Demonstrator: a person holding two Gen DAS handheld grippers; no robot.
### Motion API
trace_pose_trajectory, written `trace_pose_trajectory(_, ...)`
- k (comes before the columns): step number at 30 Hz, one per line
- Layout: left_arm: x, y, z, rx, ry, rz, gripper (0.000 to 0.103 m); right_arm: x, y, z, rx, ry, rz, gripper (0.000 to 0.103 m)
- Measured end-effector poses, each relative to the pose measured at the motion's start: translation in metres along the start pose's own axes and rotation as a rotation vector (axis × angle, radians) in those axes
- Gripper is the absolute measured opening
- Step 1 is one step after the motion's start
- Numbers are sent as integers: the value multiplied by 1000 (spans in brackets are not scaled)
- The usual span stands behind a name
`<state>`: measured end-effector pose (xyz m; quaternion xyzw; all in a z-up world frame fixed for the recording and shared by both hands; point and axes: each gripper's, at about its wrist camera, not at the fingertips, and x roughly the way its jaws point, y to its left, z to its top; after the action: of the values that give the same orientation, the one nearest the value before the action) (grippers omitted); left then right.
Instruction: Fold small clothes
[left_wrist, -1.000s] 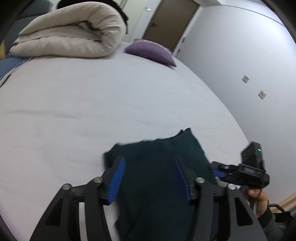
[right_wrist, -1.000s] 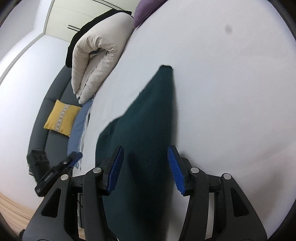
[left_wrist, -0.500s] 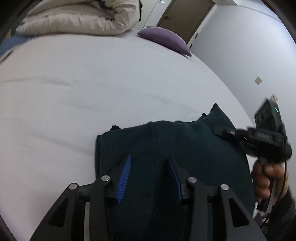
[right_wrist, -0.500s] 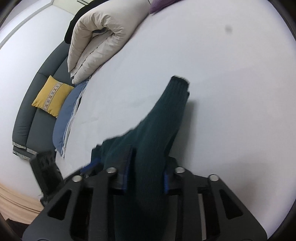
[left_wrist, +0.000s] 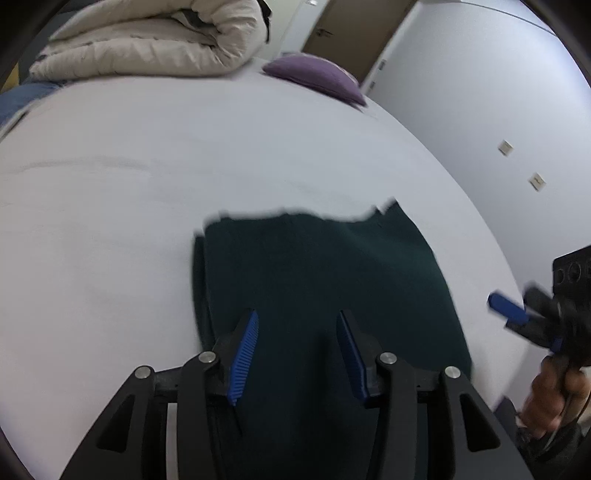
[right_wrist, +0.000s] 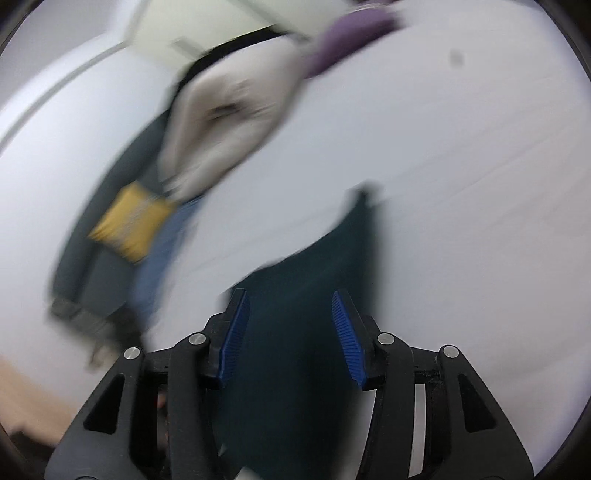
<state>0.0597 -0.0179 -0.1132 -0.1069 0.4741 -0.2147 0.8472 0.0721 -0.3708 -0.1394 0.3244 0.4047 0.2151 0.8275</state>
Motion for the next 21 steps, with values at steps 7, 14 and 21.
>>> trace_pose_trajectory(7, -4, -4, -36, 92, 25, 23, 45, 37, 4, -87, -10, 247, 99, 44)
trace_pose_trajectory(14, -9, 7, -47, 140, 14, 20, 45, 8, -31, -120, 86, 209, 134, 44)
trace_pose_trajectory(21, -39, 15, -67, 121, 14, 53, 52, -43, -35, -123, 73, 145, 34, 46)
